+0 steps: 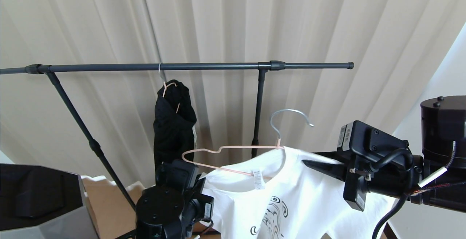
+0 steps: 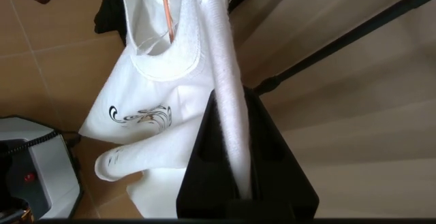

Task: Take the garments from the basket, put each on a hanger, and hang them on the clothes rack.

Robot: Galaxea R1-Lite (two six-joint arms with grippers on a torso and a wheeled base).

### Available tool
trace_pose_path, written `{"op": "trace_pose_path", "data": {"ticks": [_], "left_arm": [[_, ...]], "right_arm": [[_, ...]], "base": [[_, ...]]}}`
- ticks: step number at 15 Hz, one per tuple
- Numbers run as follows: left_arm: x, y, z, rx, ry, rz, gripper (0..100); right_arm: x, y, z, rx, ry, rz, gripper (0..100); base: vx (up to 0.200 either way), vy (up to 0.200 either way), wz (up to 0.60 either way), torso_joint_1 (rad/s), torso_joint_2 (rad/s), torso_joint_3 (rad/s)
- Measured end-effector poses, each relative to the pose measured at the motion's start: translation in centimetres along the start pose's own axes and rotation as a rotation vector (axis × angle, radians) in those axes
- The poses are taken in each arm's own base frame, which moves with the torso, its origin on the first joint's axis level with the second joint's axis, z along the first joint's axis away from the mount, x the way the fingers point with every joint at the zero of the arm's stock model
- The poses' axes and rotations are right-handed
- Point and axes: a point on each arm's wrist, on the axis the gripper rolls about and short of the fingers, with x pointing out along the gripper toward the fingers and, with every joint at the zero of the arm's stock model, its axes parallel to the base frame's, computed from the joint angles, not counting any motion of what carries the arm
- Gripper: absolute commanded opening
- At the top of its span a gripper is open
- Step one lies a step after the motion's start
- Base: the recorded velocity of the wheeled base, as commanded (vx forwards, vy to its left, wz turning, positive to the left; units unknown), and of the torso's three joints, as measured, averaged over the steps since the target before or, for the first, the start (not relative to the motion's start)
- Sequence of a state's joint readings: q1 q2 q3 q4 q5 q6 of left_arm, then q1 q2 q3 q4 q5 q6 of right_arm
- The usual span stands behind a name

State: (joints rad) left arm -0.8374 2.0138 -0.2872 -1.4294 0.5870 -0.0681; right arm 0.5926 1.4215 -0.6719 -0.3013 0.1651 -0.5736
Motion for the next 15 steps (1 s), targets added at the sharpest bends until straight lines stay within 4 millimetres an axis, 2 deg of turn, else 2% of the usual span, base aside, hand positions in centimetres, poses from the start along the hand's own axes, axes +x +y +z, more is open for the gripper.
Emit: {"op": "trace_pose_path", "data": {"ticks": [4, 15], "left_arm": [[-0.2, 0.9, 0.9, 0.008, -0.028, 0.024, 0], [-0.4, 3.8, 2.1, 0.019, -0.053, 0.111, 0]], "right_arm": [[-0.2, 0.0, -0.7, 0.070, -0.050, -0.050, 0], [-0.5, -0.6, -2.3, 0.105, -0.002, -0.078, 0]], "base": [[0.000, 0.000, 0.00, 0.000, 0.00, 0.000], [0.000, 0.000, 0.00, 0.000, 0.00, 0.000]]}}
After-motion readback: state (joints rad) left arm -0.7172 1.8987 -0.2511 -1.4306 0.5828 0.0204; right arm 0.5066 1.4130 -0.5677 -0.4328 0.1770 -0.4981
